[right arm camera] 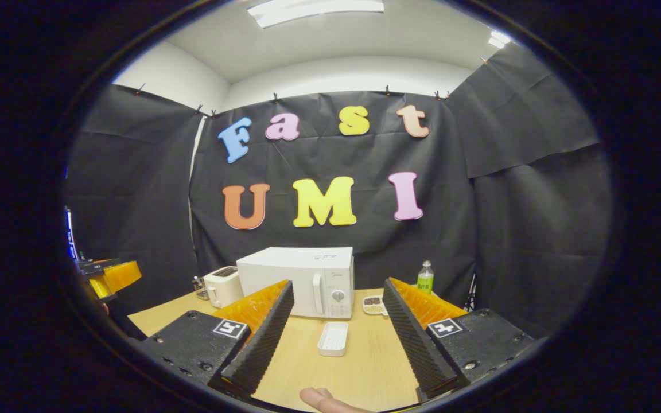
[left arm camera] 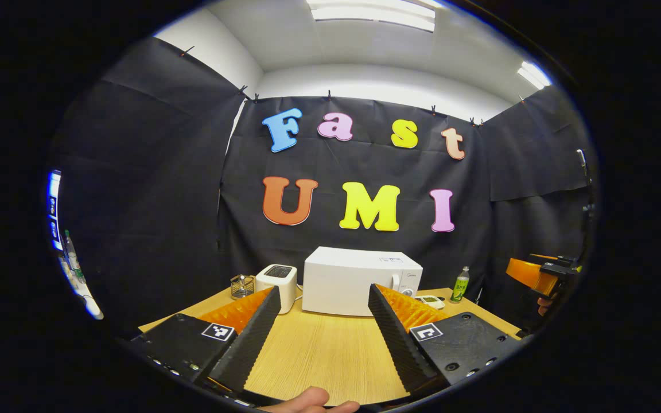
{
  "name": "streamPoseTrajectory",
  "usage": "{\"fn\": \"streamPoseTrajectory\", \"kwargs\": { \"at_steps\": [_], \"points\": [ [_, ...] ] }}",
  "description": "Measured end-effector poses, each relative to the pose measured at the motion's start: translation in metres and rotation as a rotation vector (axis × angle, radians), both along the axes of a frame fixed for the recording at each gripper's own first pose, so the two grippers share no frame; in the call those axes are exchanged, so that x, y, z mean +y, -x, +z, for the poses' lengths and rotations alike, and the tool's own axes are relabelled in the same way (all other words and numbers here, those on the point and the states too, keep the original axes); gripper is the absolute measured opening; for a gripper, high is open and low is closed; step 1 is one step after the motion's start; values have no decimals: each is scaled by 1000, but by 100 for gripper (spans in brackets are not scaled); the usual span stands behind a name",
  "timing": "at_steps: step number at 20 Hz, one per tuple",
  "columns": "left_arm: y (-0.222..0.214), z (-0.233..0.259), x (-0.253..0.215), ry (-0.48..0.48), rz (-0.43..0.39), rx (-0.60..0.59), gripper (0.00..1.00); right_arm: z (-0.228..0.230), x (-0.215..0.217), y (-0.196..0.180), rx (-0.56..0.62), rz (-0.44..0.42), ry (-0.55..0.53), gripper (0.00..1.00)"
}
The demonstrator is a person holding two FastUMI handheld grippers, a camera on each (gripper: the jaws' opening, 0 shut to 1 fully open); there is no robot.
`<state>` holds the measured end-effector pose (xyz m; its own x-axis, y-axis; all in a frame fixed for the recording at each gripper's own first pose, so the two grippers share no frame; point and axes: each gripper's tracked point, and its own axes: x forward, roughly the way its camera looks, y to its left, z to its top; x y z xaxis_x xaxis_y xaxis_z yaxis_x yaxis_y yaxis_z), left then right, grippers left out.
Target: Open the microwave oven with the left hand, put the food in, and close the microwave oven.
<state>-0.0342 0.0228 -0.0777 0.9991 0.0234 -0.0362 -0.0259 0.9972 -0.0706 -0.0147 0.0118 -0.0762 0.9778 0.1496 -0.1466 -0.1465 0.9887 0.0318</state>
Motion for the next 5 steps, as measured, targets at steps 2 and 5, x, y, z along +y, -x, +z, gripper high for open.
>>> {"fn": "streamPoseTrajectory", "kwargs": {
  "at_steps": [2, 5],
  "points": [
    [-1, -2, -1, -1, -10, -3, 84, 1, -1, 0, -13, 0, -1, 92],
    [-4, -3, -3, -3, -6, -13, 84, -1, -4, 1, -17, -4, -3, 91]
  ]
}}
